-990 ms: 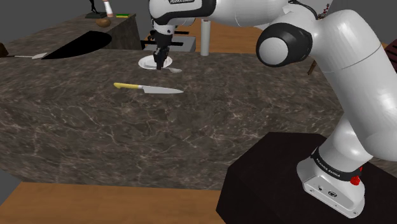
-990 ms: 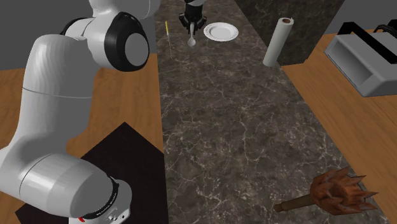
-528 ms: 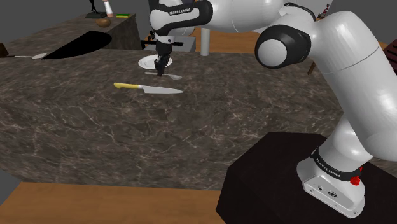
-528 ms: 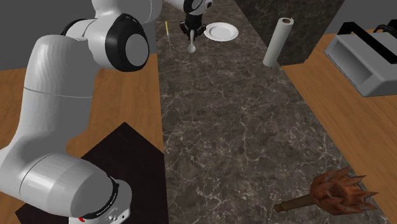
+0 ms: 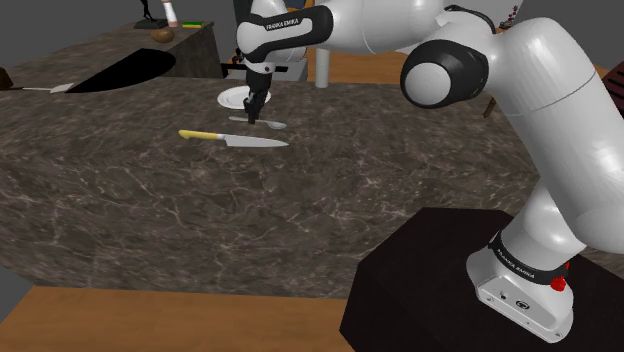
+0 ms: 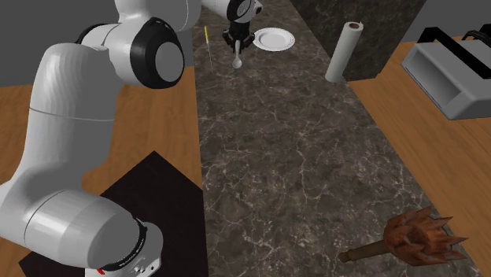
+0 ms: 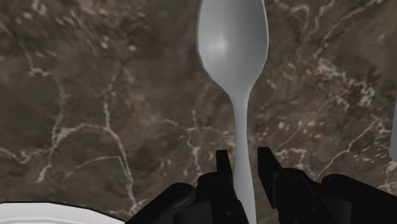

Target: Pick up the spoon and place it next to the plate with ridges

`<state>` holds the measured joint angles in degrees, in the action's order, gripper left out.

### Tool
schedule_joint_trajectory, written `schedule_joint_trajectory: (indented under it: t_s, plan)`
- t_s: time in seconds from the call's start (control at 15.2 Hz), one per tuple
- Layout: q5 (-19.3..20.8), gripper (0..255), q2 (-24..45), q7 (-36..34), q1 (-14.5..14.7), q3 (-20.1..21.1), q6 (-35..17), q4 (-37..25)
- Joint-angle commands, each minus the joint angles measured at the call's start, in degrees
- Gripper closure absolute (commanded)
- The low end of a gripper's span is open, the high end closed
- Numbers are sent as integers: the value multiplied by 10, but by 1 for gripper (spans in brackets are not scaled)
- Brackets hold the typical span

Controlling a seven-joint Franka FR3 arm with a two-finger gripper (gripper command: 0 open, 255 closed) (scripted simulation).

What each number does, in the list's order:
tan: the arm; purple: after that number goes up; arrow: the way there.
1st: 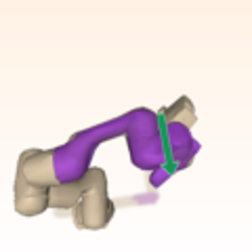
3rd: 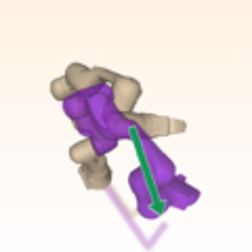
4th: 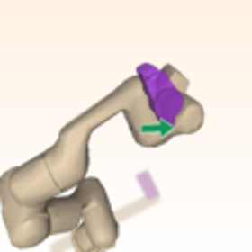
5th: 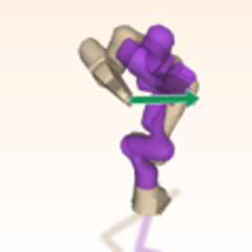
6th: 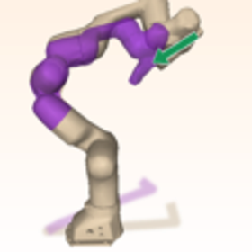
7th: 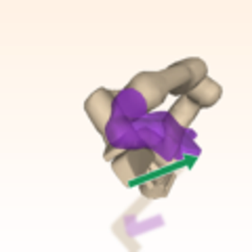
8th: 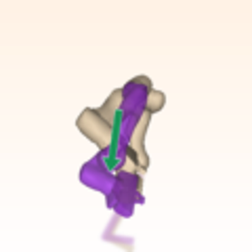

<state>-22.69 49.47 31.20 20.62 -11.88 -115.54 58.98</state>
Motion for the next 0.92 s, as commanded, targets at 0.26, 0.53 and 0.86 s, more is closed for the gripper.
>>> schedule_joint_trajectory:
  t_s: [0.26,0.53,0.86]
  plan:
    - [0,0,0,0,0,0,0,0]
    - [3,0,-21,-1,-2,-3,22,-1]
    - [6,0,-37,-3,-5,-6,44,-7]
